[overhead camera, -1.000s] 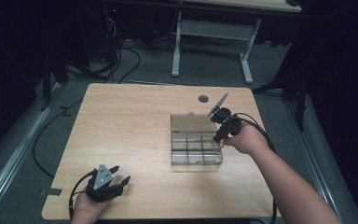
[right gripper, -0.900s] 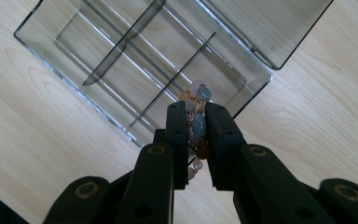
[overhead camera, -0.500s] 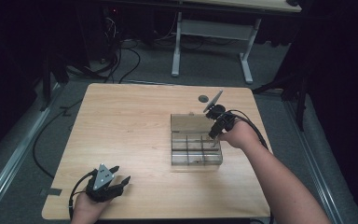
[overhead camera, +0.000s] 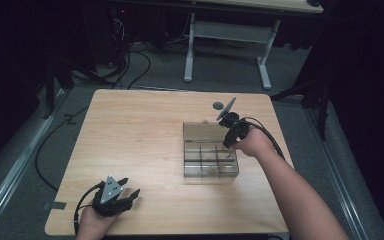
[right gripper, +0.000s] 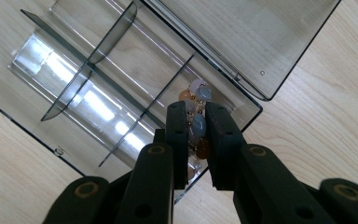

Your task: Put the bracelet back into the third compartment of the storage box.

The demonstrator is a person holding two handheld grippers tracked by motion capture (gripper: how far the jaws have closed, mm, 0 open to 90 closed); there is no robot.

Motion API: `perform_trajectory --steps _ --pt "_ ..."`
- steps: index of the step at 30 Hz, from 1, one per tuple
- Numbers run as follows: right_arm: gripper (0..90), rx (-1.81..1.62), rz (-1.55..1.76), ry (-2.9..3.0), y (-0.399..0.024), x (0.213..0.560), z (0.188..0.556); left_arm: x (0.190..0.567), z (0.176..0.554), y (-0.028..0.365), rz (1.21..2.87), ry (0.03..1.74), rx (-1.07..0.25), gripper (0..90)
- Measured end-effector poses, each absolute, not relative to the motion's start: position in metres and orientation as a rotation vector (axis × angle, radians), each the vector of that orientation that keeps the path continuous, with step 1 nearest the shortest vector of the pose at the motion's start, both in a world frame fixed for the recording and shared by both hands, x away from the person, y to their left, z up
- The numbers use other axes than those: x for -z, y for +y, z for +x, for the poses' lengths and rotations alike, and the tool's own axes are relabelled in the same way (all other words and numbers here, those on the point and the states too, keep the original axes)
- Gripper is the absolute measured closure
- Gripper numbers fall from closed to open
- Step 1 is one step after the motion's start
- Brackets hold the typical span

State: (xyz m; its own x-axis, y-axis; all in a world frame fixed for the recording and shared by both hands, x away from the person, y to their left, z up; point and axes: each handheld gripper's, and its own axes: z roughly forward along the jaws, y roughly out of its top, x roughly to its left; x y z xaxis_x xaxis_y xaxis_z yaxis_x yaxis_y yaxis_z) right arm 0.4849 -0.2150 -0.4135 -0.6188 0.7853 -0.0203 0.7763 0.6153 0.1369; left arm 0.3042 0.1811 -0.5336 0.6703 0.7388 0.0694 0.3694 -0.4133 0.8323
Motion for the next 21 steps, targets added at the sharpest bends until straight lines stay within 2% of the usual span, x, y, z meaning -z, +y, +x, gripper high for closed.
perform_trajectory --steps 21 --pt "80.5 -0.117 1.422 2.747 -0.218 0.453 0.498 0.534 0.304 0.181 2.029 0.858 -0.546 41.0"
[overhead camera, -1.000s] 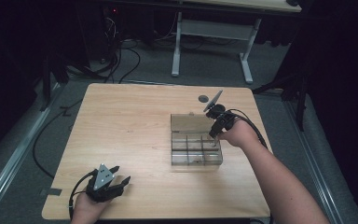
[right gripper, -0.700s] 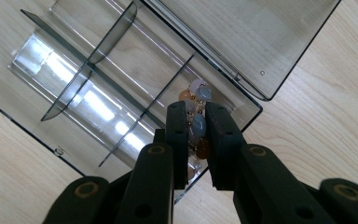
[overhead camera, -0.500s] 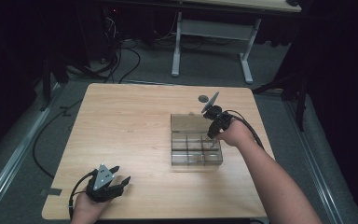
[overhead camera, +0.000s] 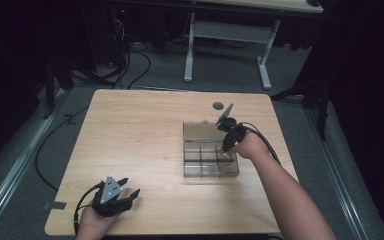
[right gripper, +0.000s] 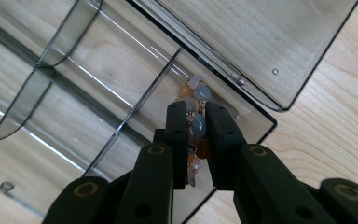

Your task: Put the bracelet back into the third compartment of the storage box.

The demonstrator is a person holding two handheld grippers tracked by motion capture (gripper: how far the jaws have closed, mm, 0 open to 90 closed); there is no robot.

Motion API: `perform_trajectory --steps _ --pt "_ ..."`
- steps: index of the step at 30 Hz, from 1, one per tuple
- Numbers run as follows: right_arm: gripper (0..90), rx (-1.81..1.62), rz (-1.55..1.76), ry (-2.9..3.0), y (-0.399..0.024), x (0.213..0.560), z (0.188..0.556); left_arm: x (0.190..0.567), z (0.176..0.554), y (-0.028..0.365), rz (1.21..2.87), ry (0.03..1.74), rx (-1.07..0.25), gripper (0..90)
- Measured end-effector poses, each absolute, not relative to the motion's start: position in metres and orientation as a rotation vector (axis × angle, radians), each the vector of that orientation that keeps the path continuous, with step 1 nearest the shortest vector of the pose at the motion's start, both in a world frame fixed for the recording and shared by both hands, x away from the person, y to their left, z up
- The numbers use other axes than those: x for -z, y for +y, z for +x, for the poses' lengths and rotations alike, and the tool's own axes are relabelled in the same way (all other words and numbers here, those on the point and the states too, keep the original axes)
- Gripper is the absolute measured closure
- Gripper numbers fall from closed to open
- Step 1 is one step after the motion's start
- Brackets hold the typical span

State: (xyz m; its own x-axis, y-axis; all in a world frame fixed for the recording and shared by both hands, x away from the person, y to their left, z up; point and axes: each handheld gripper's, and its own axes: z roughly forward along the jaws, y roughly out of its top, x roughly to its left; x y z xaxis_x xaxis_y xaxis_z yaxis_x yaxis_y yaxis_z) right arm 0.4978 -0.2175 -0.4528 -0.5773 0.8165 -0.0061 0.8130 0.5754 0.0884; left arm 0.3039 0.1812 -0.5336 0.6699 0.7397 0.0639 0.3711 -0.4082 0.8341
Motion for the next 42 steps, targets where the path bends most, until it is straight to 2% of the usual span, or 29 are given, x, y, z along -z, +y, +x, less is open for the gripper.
perform_trajectory --steps 5,11,28,42 --pt "79.5 -0.126 1.433 2.744 -0.216 0.458 0.5 0.534 0.304 0.182 2.03 0.859 -0.542 40.9" --pt "73.9 -0.127 1.443 2.75 -0.215 0.459 0.5 0.534 0.304 0.181 2.029 0.857 -0.545 40.9" --pt "72.6 -0.207 1.441 2.724 -0.221 0.43 0.492 0.534 0.304 0.181 2.033 0.857 -0.546 40.9" --pt "72.3 -0.225 1.491 2.701 -0.241 0.428 0.474 0.534 0.304 0.181 2.034 0.859 -0.55 40.8"
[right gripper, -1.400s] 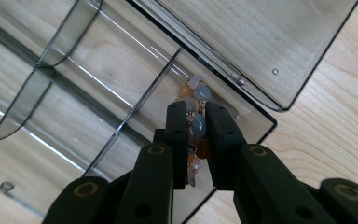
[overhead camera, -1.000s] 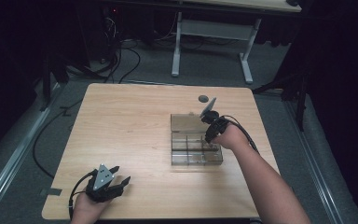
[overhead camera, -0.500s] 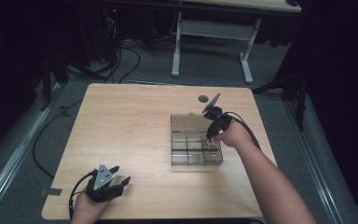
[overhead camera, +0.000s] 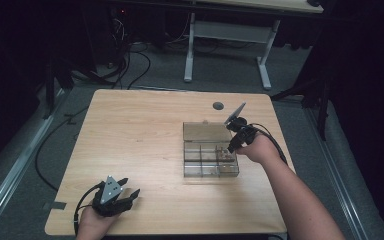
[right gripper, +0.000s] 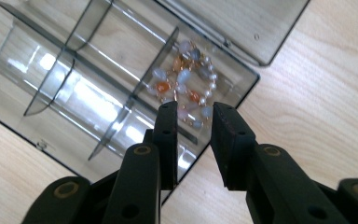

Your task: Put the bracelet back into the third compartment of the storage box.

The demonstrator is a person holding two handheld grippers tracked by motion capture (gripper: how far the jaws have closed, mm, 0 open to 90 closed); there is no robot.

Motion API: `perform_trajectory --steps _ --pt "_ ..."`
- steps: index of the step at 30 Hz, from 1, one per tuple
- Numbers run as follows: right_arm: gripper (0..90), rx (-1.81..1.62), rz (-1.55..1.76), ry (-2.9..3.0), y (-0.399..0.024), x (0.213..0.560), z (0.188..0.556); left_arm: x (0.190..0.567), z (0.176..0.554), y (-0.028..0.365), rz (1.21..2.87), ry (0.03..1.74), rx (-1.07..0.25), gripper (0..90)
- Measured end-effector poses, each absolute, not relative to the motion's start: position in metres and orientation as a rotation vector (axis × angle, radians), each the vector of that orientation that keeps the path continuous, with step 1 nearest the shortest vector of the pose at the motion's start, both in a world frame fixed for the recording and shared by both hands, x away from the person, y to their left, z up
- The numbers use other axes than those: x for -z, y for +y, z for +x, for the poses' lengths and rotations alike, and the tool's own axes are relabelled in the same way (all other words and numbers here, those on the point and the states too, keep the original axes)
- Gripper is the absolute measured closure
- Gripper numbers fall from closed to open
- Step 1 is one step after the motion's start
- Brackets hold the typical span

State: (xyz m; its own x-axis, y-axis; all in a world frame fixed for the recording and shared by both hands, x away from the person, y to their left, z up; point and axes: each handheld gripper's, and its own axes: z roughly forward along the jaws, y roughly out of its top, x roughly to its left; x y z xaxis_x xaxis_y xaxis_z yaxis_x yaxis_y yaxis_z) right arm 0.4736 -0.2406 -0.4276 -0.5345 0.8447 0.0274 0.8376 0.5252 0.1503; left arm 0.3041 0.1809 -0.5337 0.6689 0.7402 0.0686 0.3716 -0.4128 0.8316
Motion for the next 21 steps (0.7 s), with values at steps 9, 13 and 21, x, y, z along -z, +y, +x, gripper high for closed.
perform_trajectory --steps 9,13,21 --pt "72.2 -0.219 1.532 2.68 -0.258 0.431 0.461 0.534 0.304 0.181 2.035 0.859 -0.549 40.9" --pt "72.1 -0.225 1.567 2.657 -0.271 0.434 0.454 0.534 0.304 0.18 2.036 0.86 -0.55 40.9" --pt "71.3 -0.238 1.521 2.661 -0.284 0.44 0.445 0.534 0.304 0.18 2.041 0.861 -0.551 40.9"
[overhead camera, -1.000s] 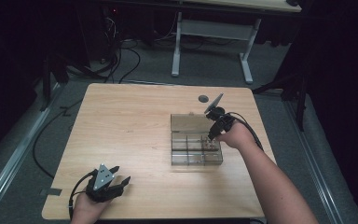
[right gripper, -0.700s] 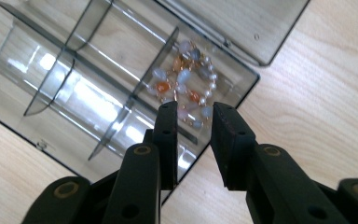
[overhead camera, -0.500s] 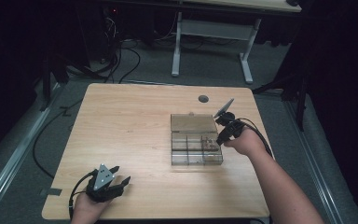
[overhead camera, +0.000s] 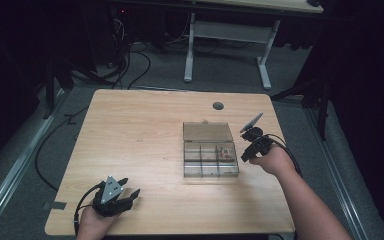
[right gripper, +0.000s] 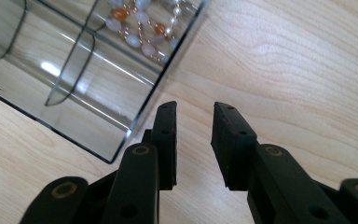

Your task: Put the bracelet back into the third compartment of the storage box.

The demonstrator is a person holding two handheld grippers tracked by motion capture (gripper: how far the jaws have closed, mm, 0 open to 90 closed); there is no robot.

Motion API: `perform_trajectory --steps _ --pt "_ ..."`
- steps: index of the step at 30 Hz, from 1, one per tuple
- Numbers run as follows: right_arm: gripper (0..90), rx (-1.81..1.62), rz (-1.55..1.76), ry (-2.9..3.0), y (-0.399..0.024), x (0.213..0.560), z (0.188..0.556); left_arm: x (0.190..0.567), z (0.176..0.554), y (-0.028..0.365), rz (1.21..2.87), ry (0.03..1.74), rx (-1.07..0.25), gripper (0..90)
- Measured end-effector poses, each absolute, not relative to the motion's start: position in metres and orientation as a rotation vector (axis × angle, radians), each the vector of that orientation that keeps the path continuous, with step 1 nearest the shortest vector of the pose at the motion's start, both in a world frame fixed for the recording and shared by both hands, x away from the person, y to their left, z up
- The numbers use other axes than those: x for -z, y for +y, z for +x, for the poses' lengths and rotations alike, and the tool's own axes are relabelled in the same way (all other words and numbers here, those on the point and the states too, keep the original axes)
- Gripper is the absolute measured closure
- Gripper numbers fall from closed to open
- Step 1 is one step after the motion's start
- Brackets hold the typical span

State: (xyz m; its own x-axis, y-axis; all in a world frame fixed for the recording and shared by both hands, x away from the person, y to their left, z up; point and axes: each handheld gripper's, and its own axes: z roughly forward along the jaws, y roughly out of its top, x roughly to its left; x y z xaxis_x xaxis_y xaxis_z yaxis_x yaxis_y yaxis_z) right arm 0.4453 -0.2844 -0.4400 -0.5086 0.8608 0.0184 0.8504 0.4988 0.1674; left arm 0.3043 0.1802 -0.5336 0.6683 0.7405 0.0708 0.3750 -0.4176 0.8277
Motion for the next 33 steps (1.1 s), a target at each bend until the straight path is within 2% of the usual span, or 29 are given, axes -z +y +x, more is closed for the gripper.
perform_trajectory --steps 2,20,33 --pt "70.9 -0.231 1.6 2.631 -0.284 0.44 0.441 0.534 0.304 0.18 2.04 0.862 -0.55 40.9" --pt "66.1 -0.309 1.562 2.547 -0.293 0.448 0.413 0.534 0.304 0.18 2.038 0.867 -0.551 40.8" --pt "59.3 -0.556 1.569 2.422 -0.306 0.471 0.376 0.534 0.305 0.18 2.037 0.871 -0.554 40.8"
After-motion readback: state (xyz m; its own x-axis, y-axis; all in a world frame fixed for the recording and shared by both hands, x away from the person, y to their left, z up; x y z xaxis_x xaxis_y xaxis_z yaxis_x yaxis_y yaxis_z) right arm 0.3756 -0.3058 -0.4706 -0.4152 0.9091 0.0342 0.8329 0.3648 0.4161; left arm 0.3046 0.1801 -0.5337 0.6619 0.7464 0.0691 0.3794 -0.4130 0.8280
